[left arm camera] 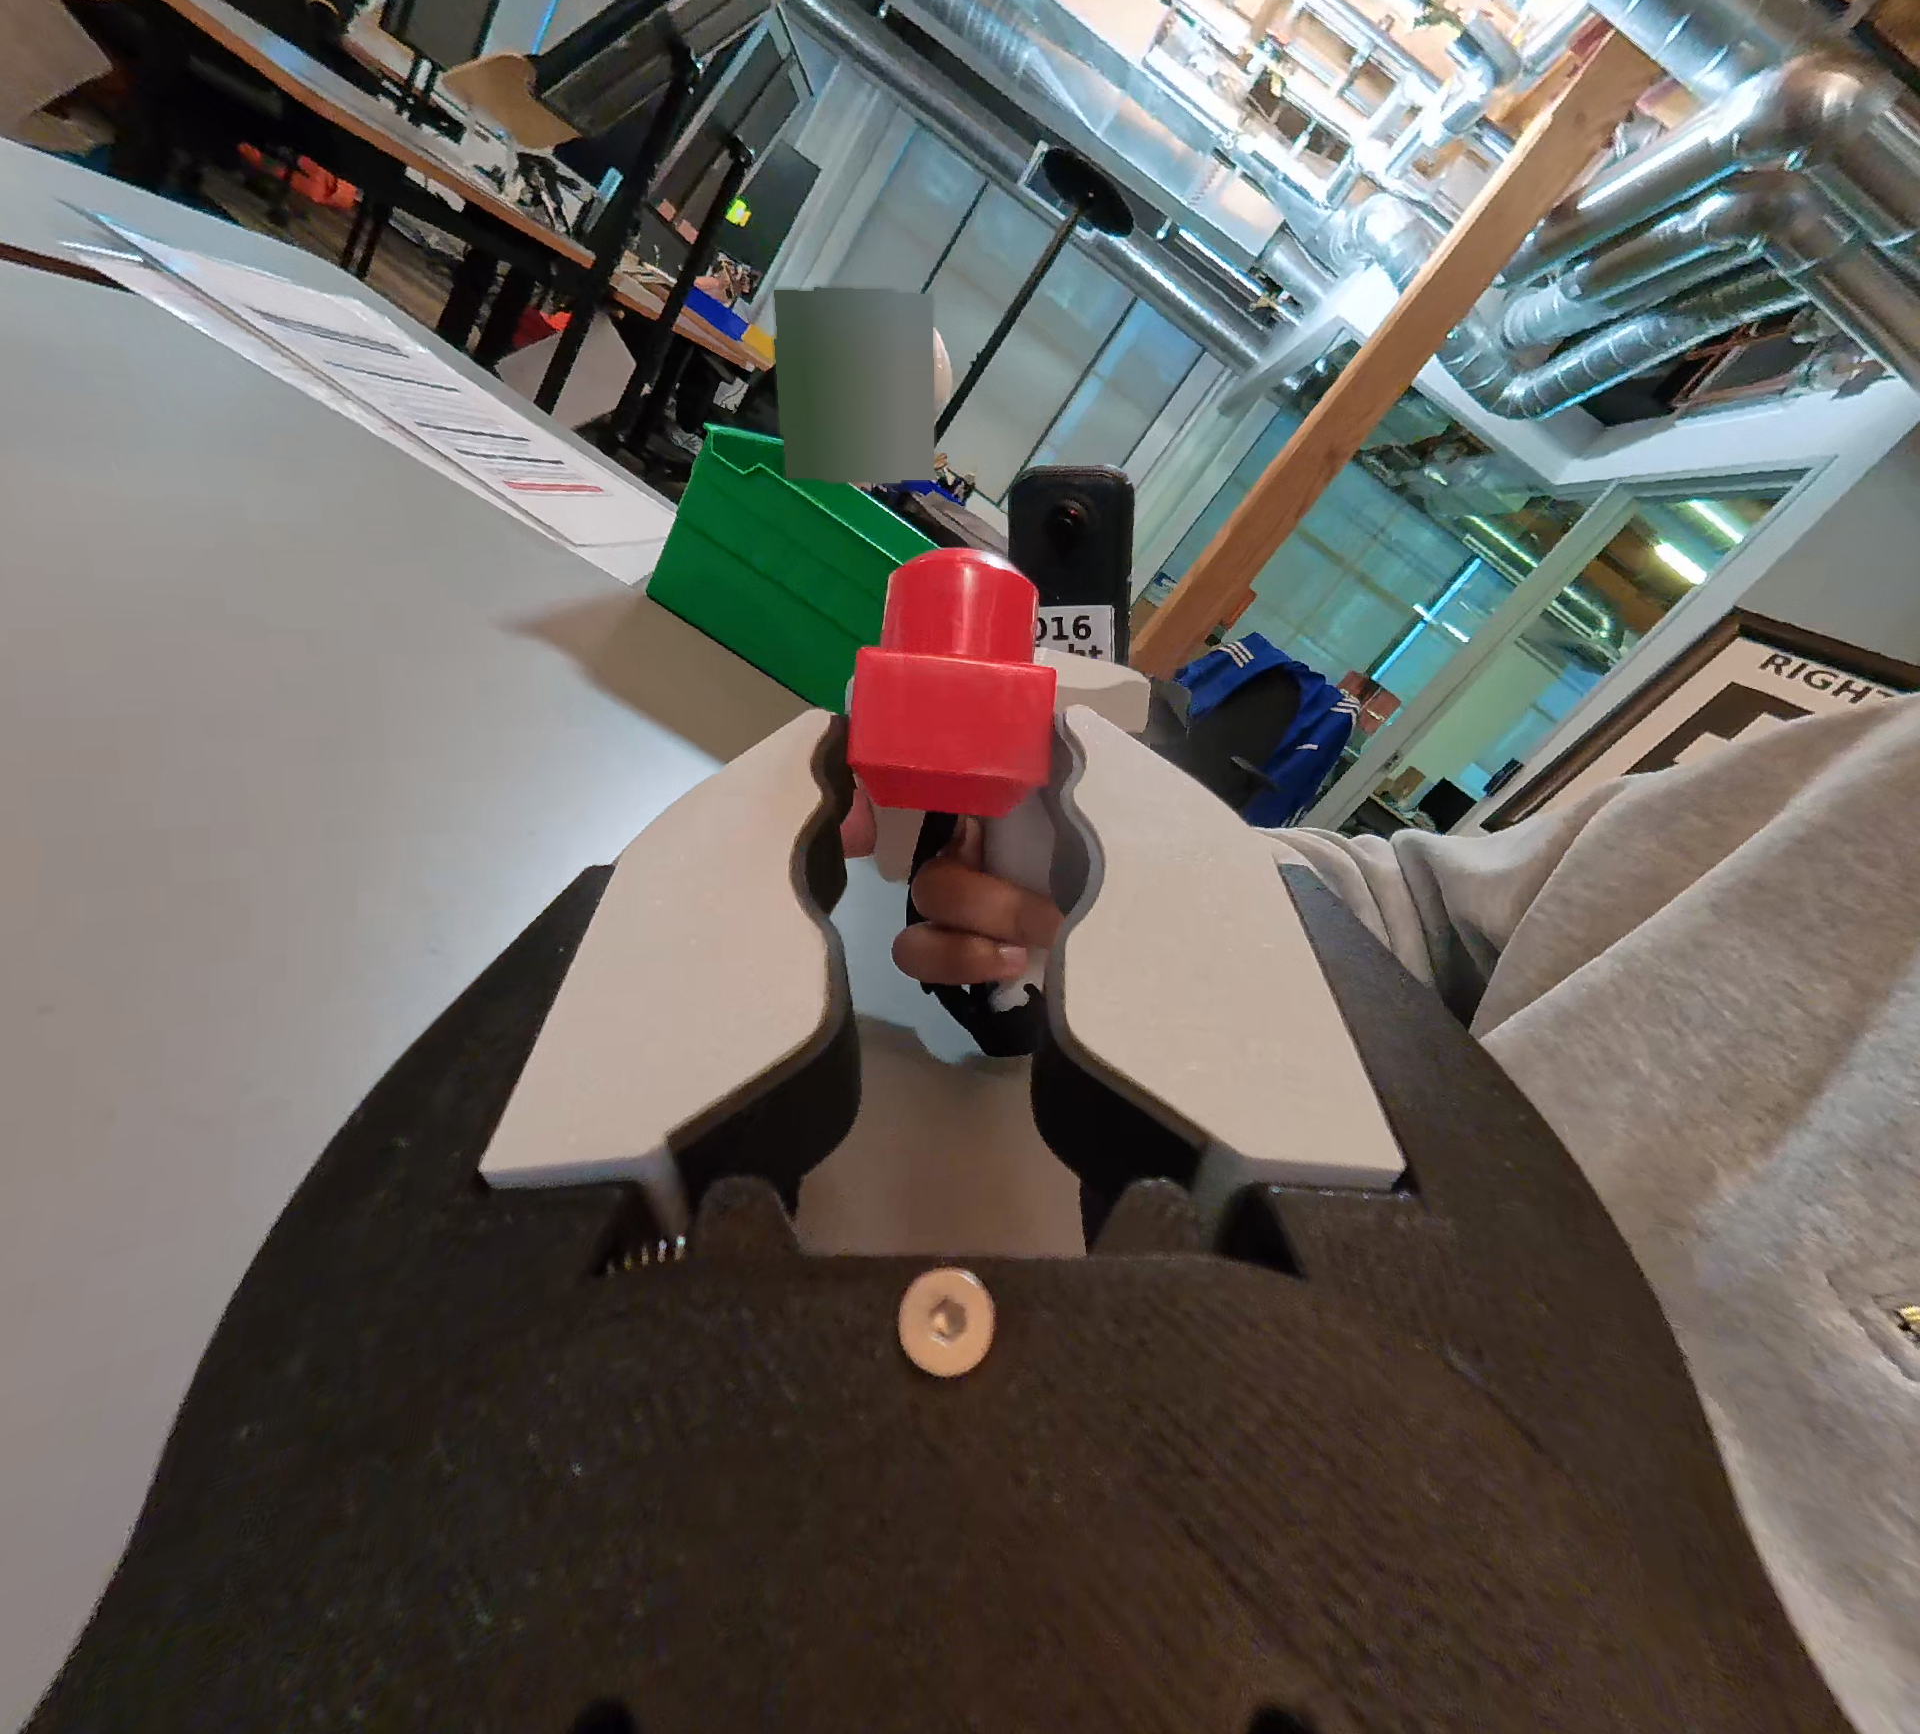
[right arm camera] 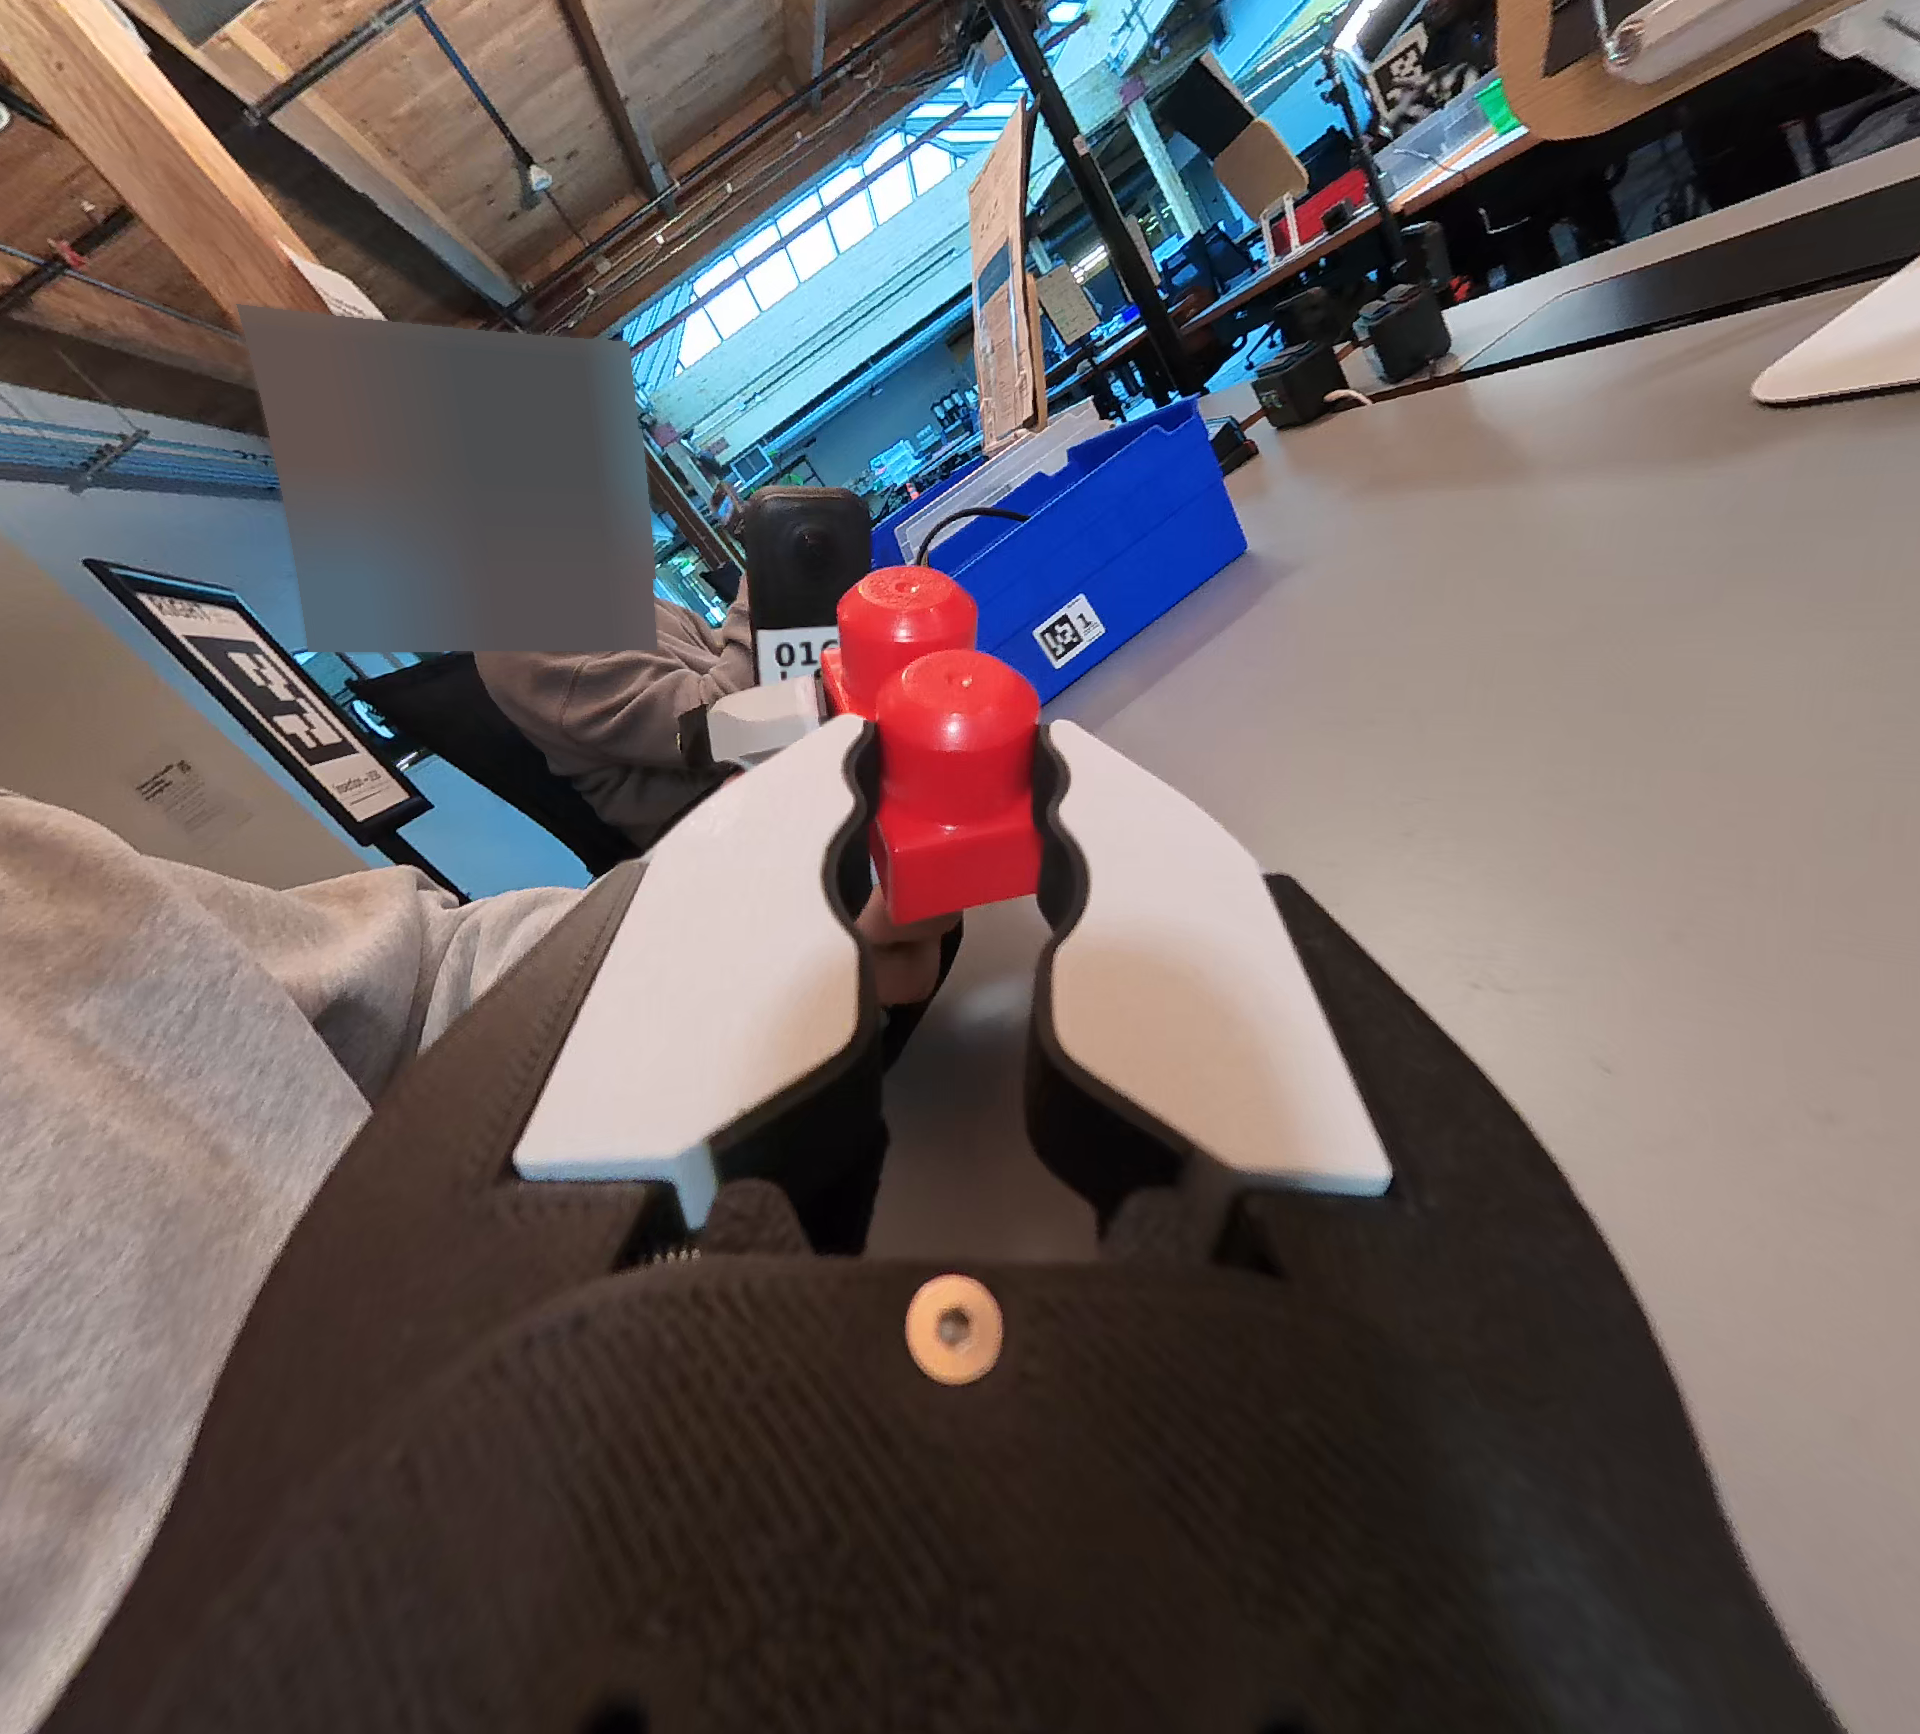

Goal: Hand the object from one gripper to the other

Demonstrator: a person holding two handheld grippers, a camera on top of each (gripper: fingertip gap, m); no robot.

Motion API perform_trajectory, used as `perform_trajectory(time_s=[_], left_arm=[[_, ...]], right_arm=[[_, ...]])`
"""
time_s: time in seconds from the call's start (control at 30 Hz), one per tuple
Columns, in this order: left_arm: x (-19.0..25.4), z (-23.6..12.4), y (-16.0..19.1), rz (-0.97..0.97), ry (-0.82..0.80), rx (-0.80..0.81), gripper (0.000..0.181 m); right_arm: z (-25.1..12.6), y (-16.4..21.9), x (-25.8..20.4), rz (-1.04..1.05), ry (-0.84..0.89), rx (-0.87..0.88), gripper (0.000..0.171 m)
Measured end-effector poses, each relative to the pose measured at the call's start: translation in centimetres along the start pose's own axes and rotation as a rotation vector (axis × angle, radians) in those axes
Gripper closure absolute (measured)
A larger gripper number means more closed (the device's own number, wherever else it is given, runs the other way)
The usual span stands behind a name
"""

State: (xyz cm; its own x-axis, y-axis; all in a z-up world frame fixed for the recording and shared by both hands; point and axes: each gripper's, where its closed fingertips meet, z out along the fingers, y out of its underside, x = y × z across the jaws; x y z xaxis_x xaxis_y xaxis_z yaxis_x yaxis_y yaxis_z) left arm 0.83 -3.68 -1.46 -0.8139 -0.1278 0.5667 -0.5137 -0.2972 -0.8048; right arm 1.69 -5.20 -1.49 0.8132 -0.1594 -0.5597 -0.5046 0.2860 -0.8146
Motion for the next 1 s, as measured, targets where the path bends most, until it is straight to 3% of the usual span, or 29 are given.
perform_trajectory(time_s=[0.33,0.47,0.6,0.8,1.0], left_arm=[[-1.2,-1.4,-1.7,-0.08,-0.015,0.072,0.147],[-1.4,-1.7,-1.8,-0.101,-0.01,0.056,0.147],[-1.7,-1.8,-1.3,-0.097,-0.012,-0.001,0.147],[-1.4,-1.3,0.4,-0.006,-0.011,-0.133,0.147],[-0.5,-0.6,2.3,0.089,0.006,-0.242,0.147]], right_arm=[[0.8,3.3,-0.1,-0.081,-0.011,-0.188,0.141],[0.8,4.3,0.1,-0.144,-0.016,-0.277,0.122],[0.0,2.8,0.6,-0.195,-0.016,-0.226,0.118],[-1.0,3.0,0.3,-0.576,-0.014,-0.309,0.117],[-0.9,3.3,-1.0,-0.732,-0.034,-0.296,0.123]])
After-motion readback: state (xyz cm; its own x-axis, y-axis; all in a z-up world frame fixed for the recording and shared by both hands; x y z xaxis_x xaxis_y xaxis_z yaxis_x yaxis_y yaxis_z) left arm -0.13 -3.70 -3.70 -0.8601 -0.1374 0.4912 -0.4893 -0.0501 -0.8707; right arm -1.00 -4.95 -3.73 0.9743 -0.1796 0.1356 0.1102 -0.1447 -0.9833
